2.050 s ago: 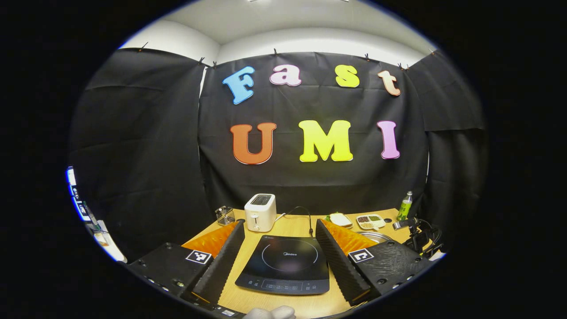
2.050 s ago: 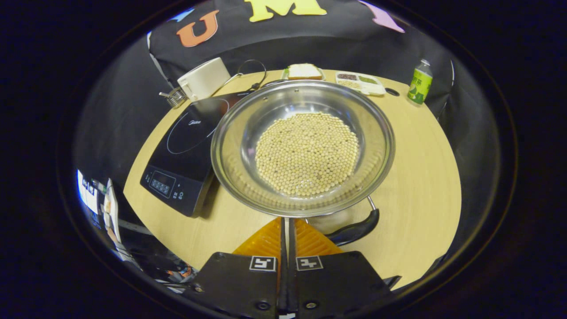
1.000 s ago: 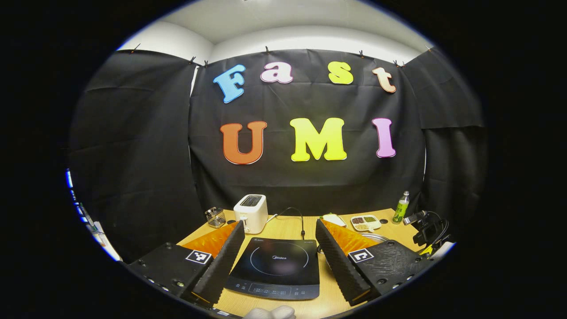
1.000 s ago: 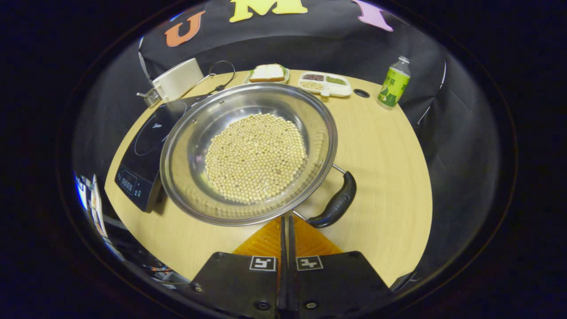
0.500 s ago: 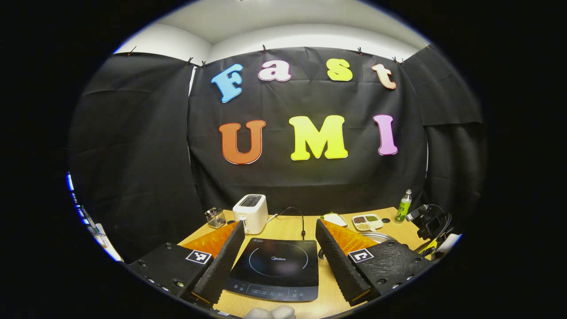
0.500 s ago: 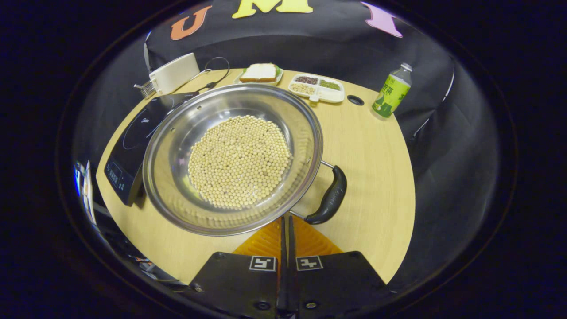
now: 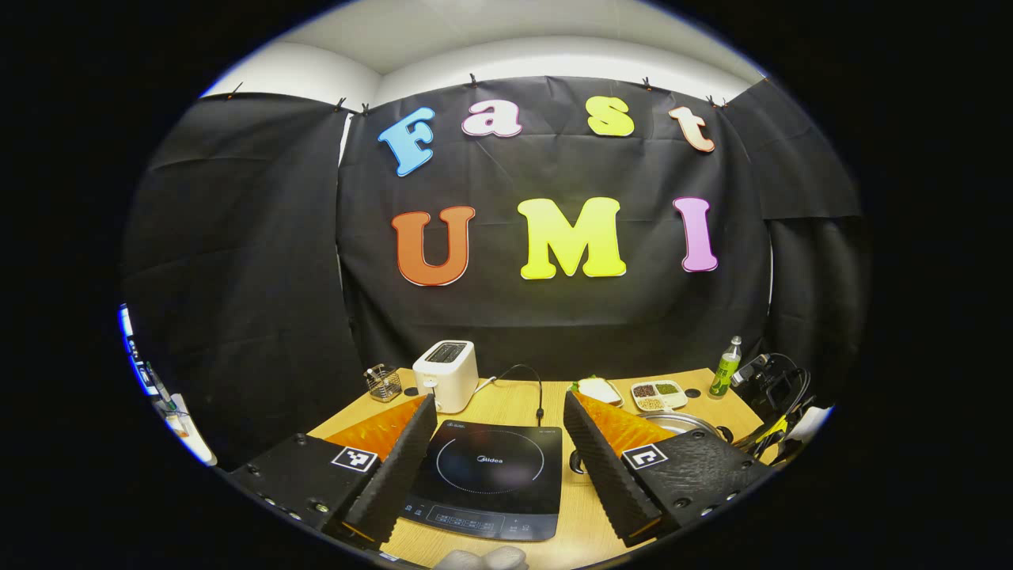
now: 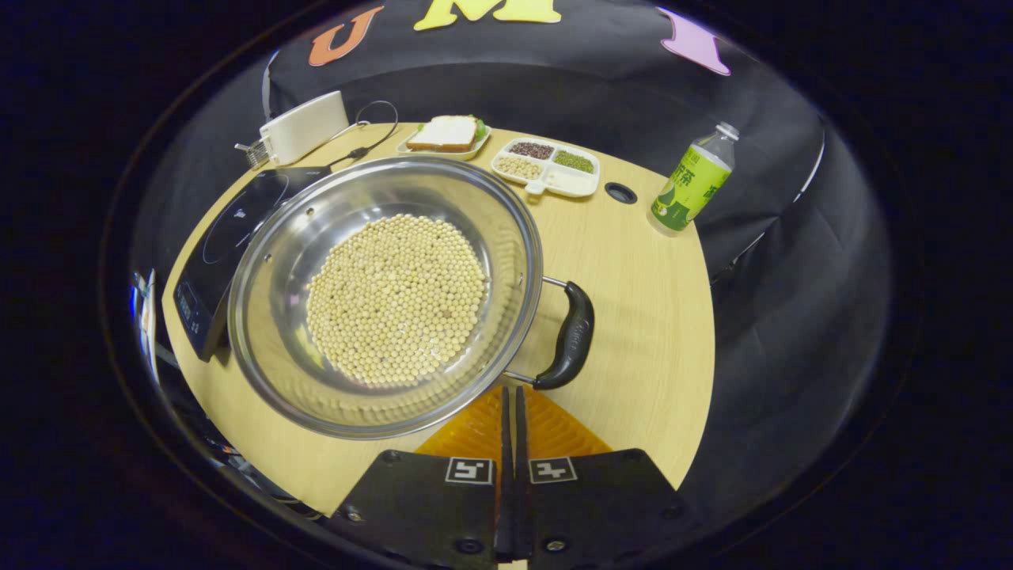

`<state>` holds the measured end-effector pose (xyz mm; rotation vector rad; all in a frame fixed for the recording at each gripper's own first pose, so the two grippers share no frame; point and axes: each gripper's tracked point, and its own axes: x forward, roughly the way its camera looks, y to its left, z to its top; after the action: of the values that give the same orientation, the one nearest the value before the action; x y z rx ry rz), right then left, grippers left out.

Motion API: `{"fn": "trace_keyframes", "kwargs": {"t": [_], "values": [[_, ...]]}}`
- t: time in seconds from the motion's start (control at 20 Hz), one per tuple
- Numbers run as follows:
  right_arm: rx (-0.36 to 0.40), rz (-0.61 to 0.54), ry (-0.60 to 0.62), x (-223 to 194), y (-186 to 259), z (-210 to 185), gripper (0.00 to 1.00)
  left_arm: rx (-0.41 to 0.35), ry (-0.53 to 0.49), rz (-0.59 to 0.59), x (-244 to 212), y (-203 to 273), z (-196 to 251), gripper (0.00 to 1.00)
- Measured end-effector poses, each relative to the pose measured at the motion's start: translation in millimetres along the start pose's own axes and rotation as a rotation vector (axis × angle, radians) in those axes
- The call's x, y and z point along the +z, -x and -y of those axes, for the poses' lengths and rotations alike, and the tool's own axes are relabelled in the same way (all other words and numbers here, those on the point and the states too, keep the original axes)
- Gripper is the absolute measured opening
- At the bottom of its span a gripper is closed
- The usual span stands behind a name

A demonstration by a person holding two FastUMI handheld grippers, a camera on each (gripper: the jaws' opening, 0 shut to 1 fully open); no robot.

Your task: First push the handle of the pot to place it horizontally, then grasp the pot with both hands and set it on the induction cooktop.

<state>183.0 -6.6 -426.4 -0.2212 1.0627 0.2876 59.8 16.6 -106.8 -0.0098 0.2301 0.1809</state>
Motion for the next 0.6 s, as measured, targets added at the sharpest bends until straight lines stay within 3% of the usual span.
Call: {"fn": "trace_keyframes", "kwargs": {"t": [0.15,0.25,0.5,0.6], "values": [[-0.005,0.006,0.013,0,-2,8,0.04,0.008,-0.003,-0.004,-2,-7,8,0.96],[-0.013,0.024,0.008,0,1,14,0.00,0.005,-0.010,-0.010,-5,-14,13,0.96],[-0.040,0.120,0.001,-1,22,30,0.04,-0.054,-0.008,-0.032,-21,-35,34,0.96],[-0.059,0.146,-0.002,-2,35,38,0.20,-0.085,0.000,-0.044,-27,-44,43,0.96]]}}
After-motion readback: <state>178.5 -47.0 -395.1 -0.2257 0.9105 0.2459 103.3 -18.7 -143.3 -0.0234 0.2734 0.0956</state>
